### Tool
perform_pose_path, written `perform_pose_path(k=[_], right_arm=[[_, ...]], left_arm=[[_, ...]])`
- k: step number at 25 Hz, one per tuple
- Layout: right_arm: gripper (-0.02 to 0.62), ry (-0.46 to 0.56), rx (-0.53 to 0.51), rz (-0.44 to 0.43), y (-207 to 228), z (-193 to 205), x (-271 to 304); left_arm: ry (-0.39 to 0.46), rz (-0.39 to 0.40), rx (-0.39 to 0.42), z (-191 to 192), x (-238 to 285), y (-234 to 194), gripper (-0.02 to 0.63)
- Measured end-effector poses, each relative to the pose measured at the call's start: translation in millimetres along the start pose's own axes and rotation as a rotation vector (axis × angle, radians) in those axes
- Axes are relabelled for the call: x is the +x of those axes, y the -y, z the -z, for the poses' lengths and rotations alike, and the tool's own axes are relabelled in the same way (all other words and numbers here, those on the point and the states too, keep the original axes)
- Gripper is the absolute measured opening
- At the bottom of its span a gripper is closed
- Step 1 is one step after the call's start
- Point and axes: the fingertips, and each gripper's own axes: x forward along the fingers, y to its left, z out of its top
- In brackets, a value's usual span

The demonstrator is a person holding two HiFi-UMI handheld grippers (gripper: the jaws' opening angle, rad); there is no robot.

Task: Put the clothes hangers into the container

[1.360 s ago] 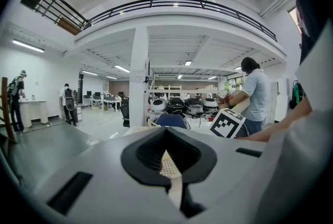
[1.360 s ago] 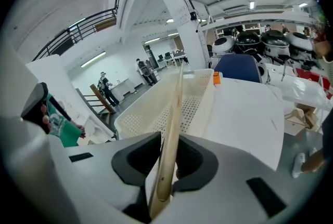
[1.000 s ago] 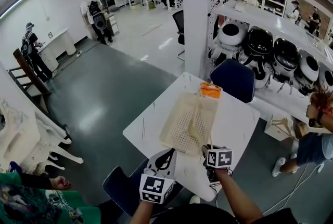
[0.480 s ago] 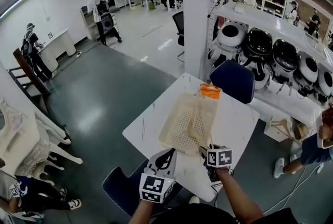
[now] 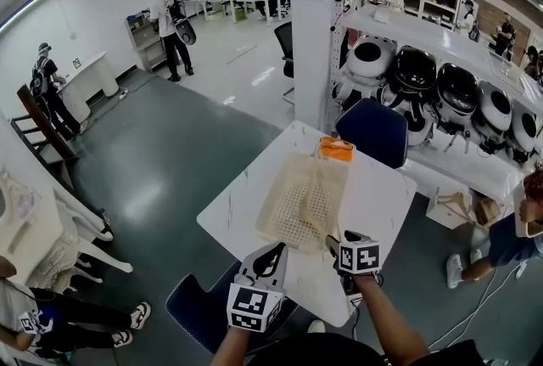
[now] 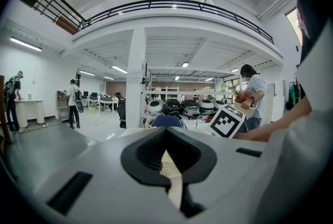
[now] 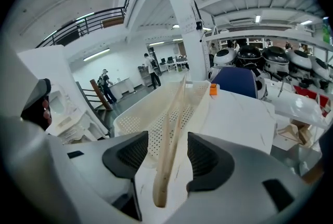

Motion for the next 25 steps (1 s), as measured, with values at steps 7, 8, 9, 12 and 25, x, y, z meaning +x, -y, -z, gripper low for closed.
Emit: perform_pose_path(k=[7,8,9,12,25], right_arm=[[0.224,0.022,-0.002,0.002,-5.3,1.0,-15.1],[0.224,0.023,-0.002,0.001,-6.5,2.0,-16.8],[0.224,0.024,-0.002,0.001,-7.6,3.0,-18.4],[0.224,0.025,0.001,0.005,-10.2,6.7,-23.5],[0.224,0.087,-0.017,-0.006,-31.6,10.1,-55.7]], left_arm=[[0.007,0.018,0.006,-0.7,-6.6,12.1,0.004],[0.008,0.020,0.007,-1.5,-8.1,13.0,0.005],[0.009,0.023,0.008,-2.3,-9.6,13.7,0.005],[0.013,0.030,0.009,-2.7,-14.4,16.8,0.005],[0.030,0.052,0.022,-3.2,-41.4,31.5,0.005]])
